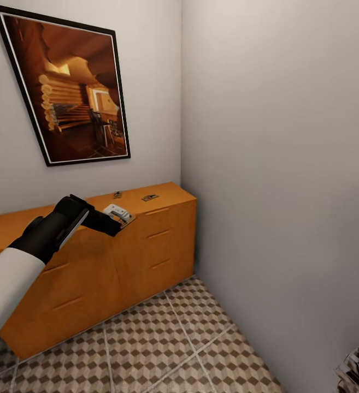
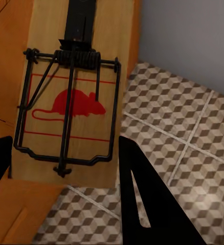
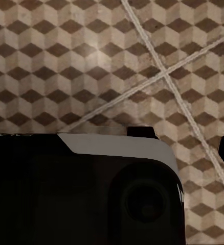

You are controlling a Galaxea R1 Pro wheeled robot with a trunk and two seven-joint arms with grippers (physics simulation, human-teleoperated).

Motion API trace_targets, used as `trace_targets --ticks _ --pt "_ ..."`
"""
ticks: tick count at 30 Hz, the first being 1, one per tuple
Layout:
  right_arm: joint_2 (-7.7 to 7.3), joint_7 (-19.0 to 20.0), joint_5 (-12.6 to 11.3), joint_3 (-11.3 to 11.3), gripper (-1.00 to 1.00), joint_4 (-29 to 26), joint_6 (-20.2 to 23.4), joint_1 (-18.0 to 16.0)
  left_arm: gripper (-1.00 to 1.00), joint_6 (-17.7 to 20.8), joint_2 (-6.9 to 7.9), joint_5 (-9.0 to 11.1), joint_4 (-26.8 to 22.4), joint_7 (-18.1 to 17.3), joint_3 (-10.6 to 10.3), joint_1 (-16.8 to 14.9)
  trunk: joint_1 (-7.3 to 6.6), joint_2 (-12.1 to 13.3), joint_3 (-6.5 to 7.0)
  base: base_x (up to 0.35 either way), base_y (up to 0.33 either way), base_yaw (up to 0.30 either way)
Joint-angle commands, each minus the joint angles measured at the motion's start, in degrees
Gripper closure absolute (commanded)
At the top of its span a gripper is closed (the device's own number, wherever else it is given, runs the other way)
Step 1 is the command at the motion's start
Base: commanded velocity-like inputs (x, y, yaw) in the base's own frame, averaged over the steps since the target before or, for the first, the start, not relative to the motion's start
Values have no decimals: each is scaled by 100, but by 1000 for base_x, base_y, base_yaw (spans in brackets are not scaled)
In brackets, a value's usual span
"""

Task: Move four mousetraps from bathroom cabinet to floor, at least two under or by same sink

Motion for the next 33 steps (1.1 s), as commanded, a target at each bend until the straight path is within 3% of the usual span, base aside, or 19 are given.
trace_targets --ticks 1,9,18,22,25,27,33 --pt "1 -2 -3 2 -100 4 -18 -3 100 16 4 -15 4 -12 -15 -6 -4 -4 -6 -322 -97 0" --pt "-5 -2 -1 2 -100 5 -18 -3 100 16 -25 -16 91 -12 -32 -4 -4 -4 -6 -323 -96 0" --pt "-7 -2 -1 2 -100 4 -18 -3 100 -21 -338 -24 745 -15 -111 4 -4 -4 -6 -127 -40 0" --pt "-8 -2 -1 2 -100 4 -18 -3 100 -51 -536 -30 1128 -17 -442 144 -4 -4 -6 -11 -4 0" --pt "-8 -2 -1 2 -100 4 -18 -3 100 -189 -706 -37 1410 -11 -829 337 -4 -4 -6 -3 -1 0" --pt "-8 -2 -1 2 -100 4 -18 -3 100 -531 -829 -40 1677 -6 -1053 533 -4 -4 -6 -1 0 0" --pt "-8 -2 -1 -4 -100 4 -25 -3 100 -1742 -1122 -35 2714 29 -1197 1014 -4 -4 -6 0 0 0"
